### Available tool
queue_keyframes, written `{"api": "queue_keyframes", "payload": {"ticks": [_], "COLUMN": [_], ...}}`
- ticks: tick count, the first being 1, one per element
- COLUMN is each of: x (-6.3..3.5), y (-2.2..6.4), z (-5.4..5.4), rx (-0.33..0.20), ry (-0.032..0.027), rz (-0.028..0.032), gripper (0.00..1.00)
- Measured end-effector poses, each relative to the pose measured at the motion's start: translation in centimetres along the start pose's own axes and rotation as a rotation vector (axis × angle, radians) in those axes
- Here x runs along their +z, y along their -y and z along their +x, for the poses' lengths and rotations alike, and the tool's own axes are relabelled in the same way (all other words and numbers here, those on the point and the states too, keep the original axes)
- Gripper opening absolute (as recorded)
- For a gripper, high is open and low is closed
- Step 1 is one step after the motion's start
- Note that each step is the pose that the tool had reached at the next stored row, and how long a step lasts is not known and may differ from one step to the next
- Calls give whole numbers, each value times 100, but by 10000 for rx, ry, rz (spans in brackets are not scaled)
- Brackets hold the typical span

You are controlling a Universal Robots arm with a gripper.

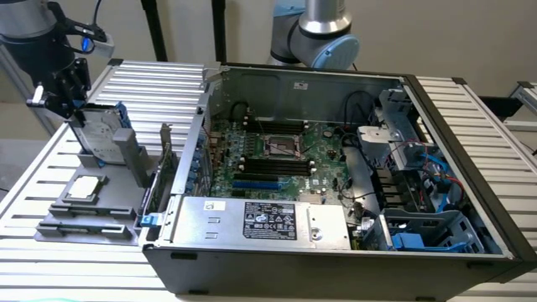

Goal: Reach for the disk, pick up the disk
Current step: 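Pick up the disk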

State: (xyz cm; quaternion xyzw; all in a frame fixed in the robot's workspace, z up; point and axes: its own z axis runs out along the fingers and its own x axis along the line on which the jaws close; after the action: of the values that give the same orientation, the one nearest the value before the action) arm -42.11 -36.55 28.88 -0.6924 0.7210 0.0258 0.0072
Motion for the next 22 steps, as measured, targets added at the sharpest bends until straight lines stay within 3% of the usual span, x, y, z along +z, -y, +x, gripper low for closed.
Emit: {"api": "queue_keyframes", "payload": {"ticks": [17, 22], "x": [-3, -4], "y": [3, 4], "z": [65, 88], "rx": [-1, -5], "ry": [9, 79], "rz": [10, 46], "gripper": [33, 33]}}
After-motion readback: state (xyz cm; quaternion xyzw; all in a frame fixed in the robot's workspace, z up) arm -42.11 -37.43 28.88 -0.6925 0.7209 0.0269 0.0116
